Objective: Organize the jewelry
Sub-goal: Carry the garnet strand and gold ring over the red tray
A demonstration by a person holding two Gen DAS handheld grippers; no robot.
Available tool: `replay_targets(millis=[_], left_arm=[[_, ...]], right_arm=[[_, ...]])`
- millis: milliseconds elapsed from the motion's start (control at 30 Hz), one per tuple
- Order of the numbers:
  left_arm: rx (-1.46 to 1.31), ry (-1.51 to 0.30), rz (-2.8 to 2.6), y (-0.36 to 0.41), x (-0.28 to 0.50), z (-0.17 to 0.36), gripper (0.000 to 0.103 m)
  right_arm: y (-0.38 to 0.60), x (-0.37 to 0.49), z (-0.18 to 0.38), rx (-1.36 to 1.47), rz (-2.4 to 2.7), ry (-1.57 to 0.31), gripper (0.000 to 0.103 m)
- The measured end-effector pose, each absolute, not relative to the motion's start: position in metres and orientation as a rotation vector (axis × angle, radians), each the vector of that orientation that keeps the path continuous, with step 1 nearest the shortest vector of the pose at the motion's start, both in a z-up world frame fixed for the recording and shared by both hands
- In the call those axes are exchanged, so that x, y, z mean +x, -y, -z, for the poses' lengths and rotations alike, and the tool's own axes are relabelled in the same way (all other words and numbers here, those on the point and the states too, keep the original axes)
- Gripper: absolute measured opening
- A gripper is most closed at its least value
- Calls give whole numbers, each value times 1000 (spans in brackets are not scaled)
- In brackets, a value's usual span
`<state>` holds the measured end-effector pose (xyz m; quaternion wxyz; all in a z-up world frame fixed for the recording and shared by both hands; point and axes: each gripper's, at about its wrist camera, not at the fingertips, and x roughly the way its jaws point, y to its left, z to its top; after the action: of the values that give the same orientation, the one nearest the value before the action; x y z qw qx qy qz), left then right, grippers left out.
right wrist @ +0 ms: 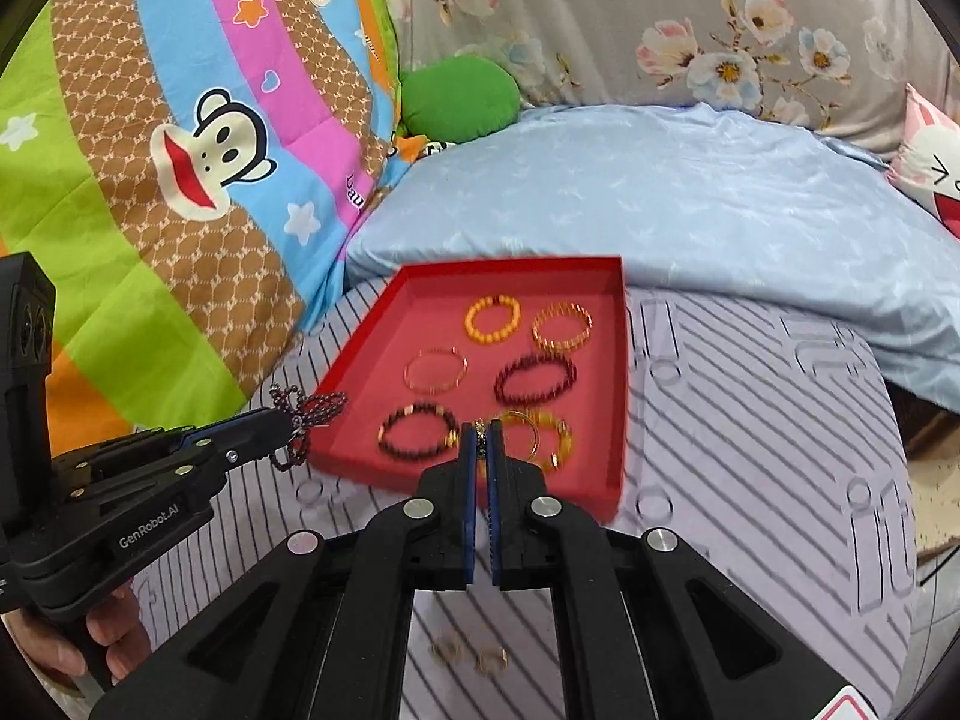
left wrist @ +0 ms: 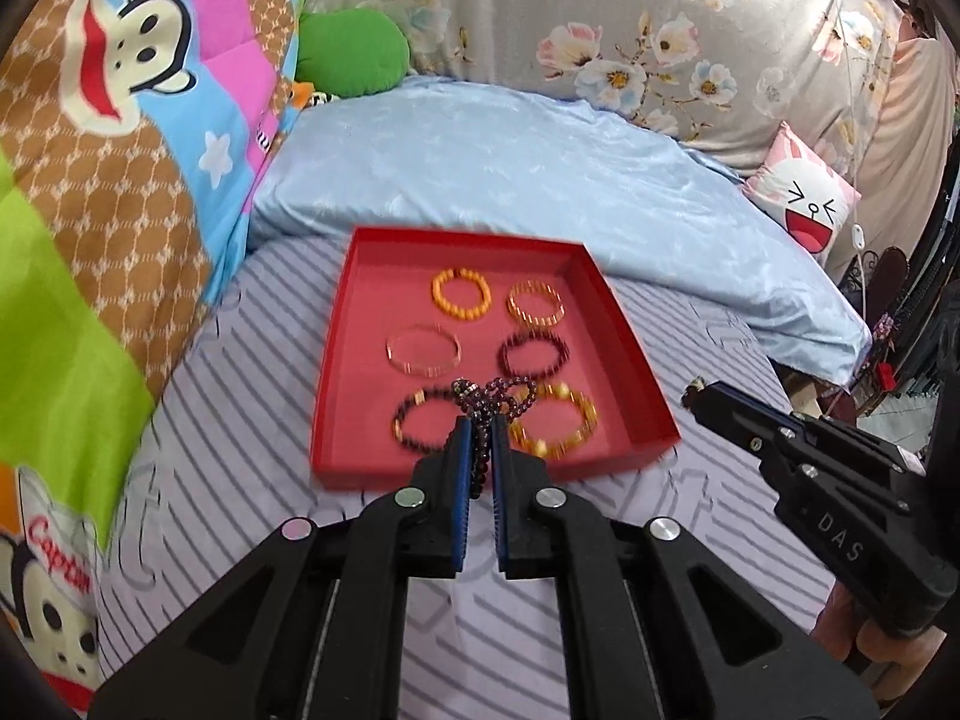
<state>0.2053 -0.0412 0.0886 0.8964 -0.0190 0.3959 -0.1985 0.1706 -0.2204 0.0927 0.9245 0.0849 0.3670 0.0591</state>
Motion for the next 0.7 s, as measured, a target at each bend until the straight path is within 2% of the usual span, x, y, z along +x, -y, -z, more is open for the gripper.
replay_targets(millis=[367, 700], left_arm=[[-10, -843, 370, 63, 312, -66, 6], [5, -910, 353, 72, 357, -29, 6]], right_arm=[[206, 277, -65, 169, -142, -816, 3], [198, 328, -28, 147, -139, -887, 3]])
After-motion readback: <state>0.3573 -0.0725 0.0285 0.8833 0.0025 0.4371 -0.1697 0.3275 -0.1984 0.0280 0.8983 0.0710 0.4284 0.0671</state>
